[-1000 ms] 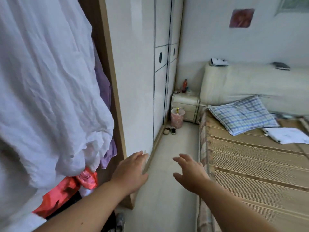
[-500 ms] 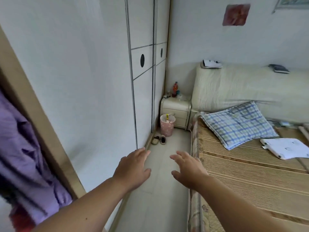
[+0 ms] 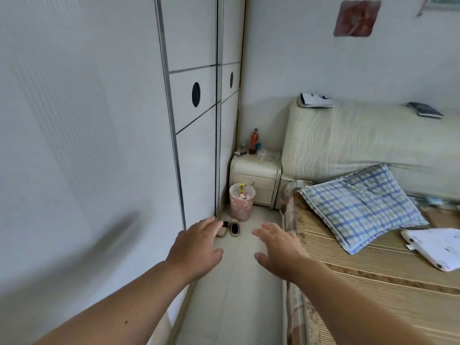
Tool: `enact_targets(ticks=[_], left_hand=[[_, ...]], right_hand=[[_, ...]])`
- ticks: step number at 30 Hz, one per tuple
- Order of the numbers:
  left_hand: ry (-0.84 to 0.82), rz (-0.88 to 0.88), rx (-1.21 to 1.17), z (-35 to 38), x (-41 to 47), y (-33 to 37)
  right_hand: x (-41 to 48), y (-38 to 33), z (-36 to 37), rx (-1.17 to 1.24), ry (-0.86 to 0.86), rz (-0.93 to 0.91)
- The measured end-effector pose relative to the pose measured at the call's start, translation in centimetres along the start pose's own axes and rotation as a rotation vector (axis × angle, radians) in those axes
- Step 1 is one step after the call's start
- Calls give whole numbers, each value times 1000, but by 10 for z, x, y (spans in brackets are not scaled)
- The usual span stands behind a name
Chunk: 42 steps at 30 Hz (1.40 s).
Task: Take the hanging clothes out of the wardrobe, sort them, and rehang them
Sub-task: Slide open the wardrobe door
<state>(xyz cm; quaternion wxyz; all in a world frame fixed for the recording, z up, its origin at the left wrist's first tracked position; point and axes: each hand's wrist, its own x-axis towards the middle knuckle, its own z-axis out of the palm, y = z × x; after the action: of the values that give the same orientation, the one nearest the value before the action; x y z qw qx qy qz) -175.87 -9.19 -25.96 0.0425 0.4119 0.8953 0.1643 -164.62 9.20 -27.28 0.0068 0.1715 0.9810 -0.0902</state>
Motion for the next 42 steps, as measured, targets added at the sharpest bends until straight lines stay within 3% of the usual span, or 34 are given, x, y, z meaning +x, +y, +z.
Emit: enact_targets(ticks=[9, 21, 26, 31, 34, 38, 42], left_hand=[[50, -21, 36, -37, 136, -69], [293, -179, 99, -72, 245, -119], [452, -295, 103, -79, 301, -116], [722, -518, 47, -96, 339, -100], [889, -613, 128, -114, 350, -90], [946, -618, 243, -152, 342, -71], [1011, -697, 597, -206, 308, -50]], right_hand=[[165, -24, -34, 48, 99, -129], [348, -38, -75, 100, 269, -438], [424, -38, -99, 189, 357, -692], [475, -65, -154, 464, 654, -1057], [488, -91, -192, 602, 767, -1286], [486, -128, -239, 674, 821, -1503], [469, -164, -281, 796, 876, -1648]])
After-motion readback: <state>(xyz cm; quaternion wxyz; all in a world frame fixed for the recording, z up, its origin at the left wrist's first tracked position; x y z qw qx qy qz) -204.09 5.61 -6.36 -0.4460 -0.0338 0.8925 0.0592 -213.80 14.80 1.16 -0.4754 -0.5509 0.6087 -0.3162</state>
